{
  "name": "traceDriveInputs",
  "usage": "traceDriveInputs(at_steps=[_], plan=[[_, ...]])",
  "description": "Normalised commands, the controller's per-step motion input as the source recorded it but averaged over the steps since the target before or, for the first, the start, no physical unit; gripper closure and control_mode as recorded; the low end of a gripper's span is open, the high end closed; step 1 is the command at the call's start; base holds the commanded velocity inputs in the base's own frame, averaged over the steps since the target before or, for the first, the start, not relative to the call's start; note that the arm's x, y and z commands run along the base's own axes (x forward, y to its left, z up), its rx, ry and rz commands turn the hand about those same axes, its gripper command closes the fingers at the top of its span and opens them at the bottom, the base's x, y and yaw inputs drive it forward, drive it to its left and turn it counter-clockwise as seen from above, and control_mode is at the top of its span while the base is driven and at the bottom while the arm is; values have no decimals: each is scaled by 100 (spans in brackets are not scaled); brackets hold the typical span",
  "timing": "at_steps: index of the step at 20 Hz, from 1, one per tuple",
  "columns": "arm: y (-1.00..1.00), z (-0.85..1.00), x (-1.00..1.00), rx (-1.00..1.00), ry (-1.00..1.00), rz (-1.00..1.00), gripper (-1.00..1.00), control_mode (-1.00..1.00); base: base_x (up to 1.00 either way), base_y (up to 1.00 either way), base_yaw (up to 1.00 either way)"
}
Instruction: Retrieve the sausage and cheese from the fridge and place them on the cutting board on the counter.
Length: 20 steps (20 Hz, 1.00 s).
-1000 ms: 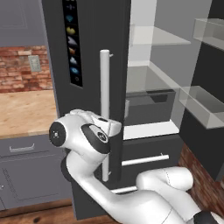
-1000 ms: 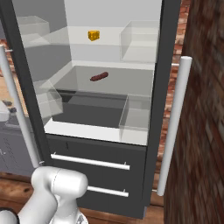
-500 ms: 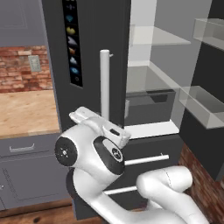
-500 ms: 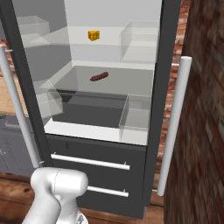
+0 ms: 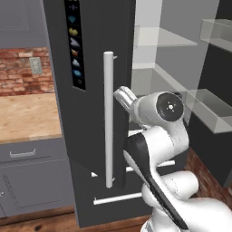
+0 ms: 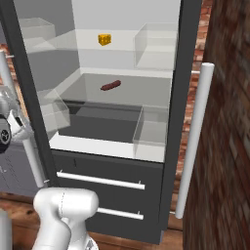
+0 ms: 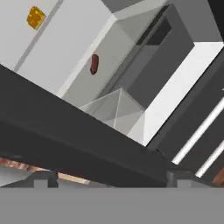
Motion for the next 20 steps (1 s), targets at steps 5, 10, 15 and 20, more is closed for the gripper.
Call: traceDriveInputs(at_steps=[5,10,15,20], plan=[[-34,-8,42,47,11,57,-100,-100,0,0,0],[-20,-35,96,19,6,32,-100,-100,0,0,0],[-23,-1,67,17,2,19,-100,-100,0,0,0],[-43,0,46,11,4,21,-100,-100,0,0,0]])
